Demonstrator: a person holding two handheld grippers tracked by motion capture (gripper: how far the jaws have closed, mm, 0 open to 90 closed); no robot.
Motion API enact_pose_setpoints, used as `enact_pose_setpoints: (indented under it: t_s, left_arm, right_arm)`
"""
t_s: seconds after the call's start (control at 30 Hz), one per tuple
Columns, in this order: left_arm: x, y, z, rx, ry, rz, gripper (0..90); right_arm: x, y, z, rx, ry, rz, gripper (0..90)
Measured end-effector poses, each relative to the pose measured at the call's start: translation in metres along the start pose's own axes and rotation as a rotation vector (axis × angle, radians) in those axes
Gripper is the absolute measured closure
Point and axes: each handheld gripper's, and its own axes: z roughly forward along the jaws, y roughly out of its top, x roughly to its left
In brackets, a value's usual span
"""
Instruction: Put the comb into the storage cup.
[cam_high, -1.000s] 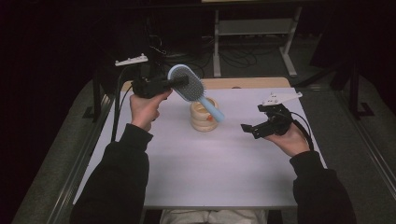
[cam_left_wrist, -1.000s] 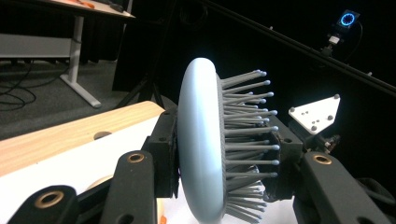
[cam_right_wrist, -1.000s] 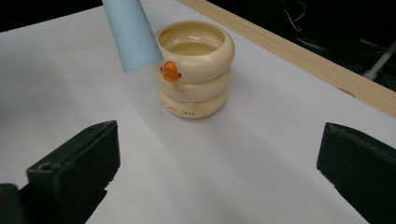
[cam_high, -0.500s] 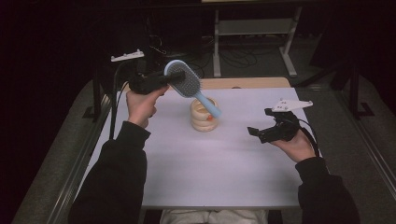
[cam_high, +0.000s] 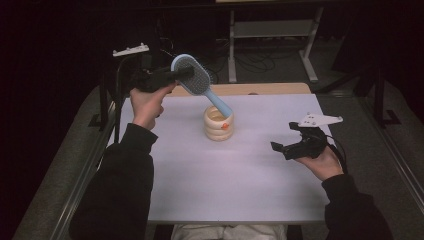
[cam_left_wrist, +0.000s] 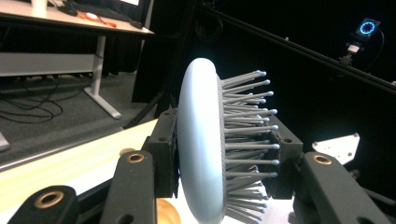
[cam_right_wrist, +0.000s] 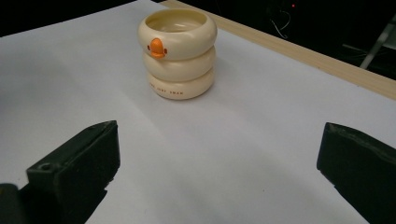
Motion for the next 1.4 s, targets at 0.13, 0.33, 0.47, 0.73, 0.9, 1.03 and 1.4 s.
enact_pose_setpoints:
  t_s: [0.13,0.33,0.47,0.73,0.9,1.03,1.4]
  left_arm:
    - [0.002,0.002,0.004,0.005,0.003,0.003,55.2]
    - [0.005,0.004,0.007,0.020,0.019,0.013,55.2]
    - [0.006,0.006,0.008,0.001,0.025,0.008,55.2]
    - [0.007,0.008,0.013,-0.002,0.045,0.016,55.2]
    - [0.007,0.008,0.020,0.022,0.076,0.047,55.2]
    - [0.011,0.006,0.023,0.034,0.072,0.041,55.1]
    - [0.012,-0.002,0.035,0.062,0.117,0.101,55.2]
  right_arm:
    - [-0.001,-0.005,-0.003,0.001,-0.005,0.004,0.0]
    - [0.000,-0.015,-0.008,0.007,0.002,0.011,0.0]
    - [0.001,-0.023,-0.012,0.005,-0.006,0.006,0.0]
    - [-0.002,-0.039,-0.021,0.000,-0.009,0.027,0.0]
    - [-0.002,-0.045,-0.023,0.001,-0.003,0.034,0.0]
    - [-0.002,-0.049,-0.023,0.009,0.001,0.031,0.0]
    - [-0.006,-0.058,-0.027,0.006,0.008,0.064,0.0]
